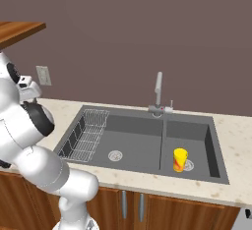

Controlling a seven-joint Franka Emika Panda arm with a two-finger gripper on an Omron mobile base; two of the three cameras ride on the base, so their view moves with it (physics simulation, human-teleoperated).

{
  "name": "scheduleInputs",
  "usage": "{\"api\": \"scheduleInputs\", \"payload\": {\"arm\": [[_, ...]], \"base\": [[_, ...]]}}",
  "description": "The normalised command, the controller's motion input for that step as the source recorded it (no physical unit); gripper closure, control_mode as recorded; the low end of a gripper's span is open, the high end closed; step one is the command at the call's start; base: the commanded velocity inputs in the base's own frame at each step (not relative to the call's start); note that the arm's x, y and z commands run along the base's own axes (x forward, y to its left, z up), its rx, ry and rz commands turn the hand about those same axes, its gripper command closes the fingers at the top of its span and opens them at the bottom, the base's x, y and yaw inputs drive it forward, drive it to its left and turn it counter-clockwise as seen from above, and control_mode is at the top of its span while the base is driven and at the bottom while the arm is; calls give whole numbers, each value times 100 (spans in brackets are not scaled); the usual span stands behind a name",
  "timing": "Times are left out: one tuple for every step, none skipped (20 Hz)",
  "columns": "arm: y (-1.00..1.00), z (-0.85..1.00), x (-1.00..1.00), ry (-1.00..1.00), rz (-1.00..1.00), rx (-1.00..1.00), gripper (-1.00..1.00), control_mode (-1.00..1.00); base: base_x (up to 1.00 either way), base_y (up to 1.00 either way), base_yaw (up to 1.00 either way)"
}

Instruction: Move any existing items from the left basin to the right basin for drying. Then move the glass cup from the counter to the left basin of the sink for washing.

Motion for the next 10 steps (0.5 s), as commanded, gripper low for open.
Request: {"api": "scheduleInputs", "payload": {"arm": [[4, 0, 12, 0, 0, 0, -100, -100], [4, 0, 12, 0, 0, 0, -100, -100], [5, 0, 12, 0, 0, 0, -100, -100], [4, 0, 13, 0, 0, 0, -100, -100], [4, 0, 13, 0, 0, 1, -100, -100], [4, 0, 12, 0, 0, 0, -100, -100], [3, 0, 11, 0, 0, 0, -100, -100], [4, 0, 11, 0, 0, 0, -100, -100], [5, 0, 11, 0, 0, 0, -100, -100], [6, 0, 10, 0, 0, 0, -100, -100]], "base": [[0, 0, 0], [0, 0, 0], [0, 0, 0], [0, 0, 0], [0, 0, 0], [0, 0, 0], [0, 0, 0], [0, 0, 0], [0, 0, 0], [0, 0, 0]]}}
